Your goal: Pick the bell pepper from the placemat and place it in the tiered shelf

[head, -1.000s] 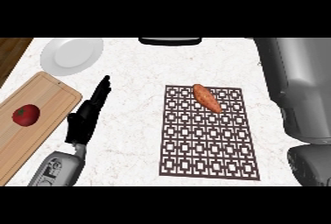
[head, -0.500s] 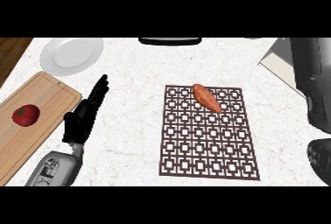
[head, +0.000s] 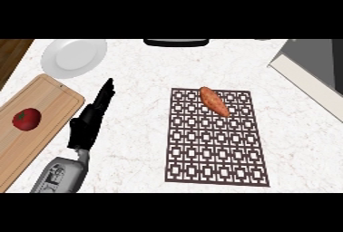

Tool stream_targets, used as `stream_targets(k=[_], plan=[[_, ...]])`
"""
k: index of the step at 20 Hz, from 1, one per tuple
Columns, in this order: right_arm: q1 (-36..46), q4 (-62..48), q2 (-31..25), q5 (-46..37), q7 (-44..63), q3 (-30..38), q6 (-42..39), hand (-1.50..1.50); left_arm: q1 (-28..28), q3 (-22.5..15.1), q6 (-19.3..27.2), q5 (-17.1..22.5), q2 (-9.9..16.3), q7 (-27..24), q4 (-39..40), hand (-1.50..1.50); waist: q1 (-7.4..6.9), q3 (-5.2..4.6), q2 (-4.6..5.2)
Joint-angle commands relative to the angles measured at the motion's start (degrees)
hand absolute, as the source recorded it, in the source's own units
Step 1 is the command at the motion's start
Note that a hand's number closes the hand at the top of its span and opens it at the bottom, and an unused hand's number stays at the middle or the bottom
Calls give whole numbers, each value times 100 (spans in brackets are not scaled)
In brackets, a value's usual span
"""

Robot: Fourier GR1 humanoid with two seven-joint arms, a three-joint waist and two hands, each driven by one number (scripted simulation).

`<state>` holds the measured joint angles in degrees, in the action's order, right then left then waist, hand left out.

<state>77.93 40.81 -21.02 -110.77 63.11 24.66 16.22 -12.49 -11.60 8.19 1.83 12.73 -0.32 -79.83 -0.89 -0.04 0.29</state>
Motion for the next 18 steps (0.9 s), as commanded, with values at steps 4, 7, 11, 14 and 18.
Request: stream_targets(k=[4, 7, 11, 14, 18], plan=[[-213, -457, -373, -228, 442, 88, 204, 150, 119, -124, 169, -231, -161, 213, -268, 0, -21, 4, 5], [-139, -1061, -714, -207, -126, 111, 500, 150, 396, -51, -141, -81, 58, 138, -582, 0, -135, 6, 27], [-462, -867, -694, -198, 0, 88, 987, 150, 95, 58, -95, -146, -61, 158, -234, 0, -37, 5, 16], [-540, -429, -795, 390, -398, 538, 2230, 150, 192, -47, -48, -198, -119, 49, -292, 0, -89, 27, 49], [-782, -473, -794, 662, -645, 664, 2719, 150, 218, 244, -385, 28, 151, -61, -164, 0, -31, 10, 21]])
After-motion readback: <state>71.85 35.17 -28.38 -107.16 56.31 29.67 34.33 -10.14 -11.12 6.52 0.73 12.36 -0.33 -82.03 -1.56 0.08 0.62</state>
